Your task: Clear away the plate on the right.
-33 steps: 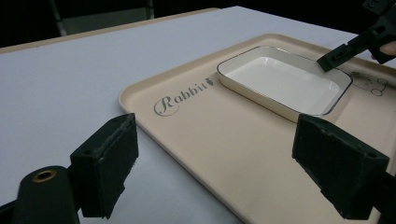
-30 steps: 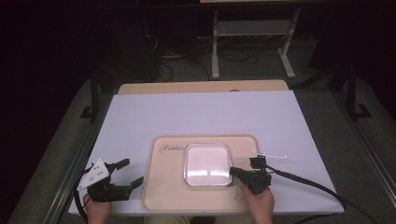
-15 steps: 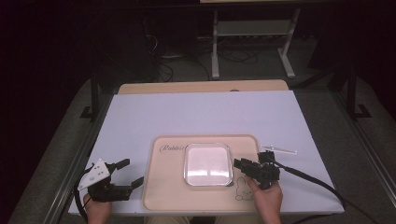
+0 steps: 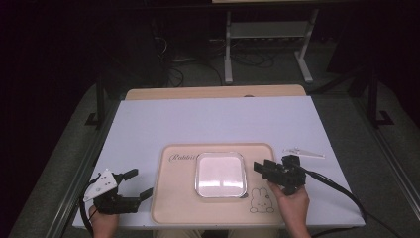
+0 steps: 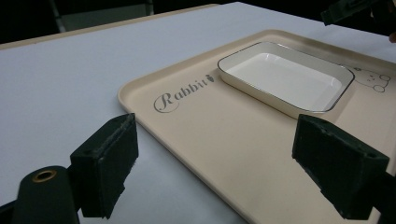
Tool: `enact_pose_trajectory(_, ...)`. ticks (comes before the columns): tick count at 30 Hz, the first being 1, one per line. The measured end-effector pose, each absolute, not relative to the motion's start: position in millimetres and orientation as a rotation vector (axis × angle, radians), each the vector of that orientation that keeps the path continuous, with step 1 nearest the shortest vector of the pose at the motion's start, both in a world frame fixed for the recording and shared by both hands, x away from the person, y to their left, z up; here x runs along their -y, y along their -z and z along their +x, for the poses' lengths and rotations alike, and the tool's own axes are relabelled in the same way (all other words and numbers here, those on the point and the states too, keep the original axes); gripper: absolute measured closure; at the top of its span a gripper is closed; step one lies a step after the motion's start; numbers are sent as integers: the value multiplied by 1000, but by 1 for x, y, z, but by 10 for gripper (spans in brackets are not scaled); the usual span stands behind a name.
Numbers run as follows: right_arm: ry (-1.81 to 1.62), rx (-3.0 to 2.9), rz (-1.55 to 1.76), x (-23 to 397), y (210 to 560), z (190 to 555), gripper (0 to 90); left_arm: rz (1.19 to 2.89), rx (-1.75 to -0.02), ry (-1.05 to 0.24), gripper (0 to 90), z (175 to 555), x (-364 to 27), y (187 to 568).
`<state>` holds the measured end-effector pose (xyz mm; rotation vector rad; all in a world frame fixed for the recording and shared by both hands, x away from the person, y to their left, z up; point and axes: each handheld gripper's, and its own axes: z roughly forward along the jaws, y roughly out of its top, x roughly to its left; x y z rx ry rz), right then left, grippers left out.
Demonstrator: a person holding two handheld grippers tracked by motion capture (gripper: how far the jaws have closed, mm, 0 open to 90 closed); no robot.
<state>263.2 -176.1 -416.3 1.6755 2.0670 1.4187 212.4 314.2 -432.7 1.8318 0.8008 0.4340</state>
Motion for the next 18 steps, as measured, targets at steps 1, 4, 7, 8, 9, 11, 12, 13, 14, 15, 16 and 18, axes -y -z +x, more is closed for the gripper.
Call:
enact_pose_trajectory(1, -1428, -2071, 1658, 178, 416, 264, 472, 1834, -799, -435, 139, 213, -314, 433)
enact_pose_trajectory(4, -1424, -2069, 1629, 182, 415, 266, 444, 1836, -800, -433, 140, 213, -314, 433)
enact_pose_trajectory(7, -1417, -2085, 1590, 186, 413, 268, 415, 1838, -799, -433, 140, 213, -314, 433)
enact_pose_trajectory(8, -1412, -2086, 1578, 187, 412, 269, 408, 1837, -801, -432, 140, 213, -314, 434)
enact_pose_trajectory(9, -1411, -2087, 1572, 188, 411, 269, 397, 1837, -802, -430, 140, 213, -314, 434)
enact_pose_trajectory(11, -1418, -2084, 1542, 192, 410, 270, 377, 1839, -802, -428, 140, 214, -314, 434)
enact_pose_trajectory(12, -1426, -2082, 1531, 194, 409, 271, 381, 1840, -803, -426, 139, 214, -314, 434)
enact_pose_trajectory(13, -1428, -2079, 1520, 196, 408, 271, 384, 1840, -804, -425, 140, 214, -314, 434)
enact_pose_trajectory(14, -1419, -2077, 1501, 198, 407, 271, 381, 1842, -803, -426, 140, 214, -314, 434)
enact_pose_trajectory(15, -1410, -2075, 1483, 199, 407, 271, 374, 1842, -802, -426, 140, 214, -313, 434)
enact_pose_trajectory(16, -1409, -2076, 1467, 201, 406, 272, 369, 1842, -803, -425, 140, 215, -313, 434)
enact_pose_trajectory(18, -1406, -2078, 1445, 205, 405, 272, 357, 1844, -802, -426, 140, 215, -313, 435)
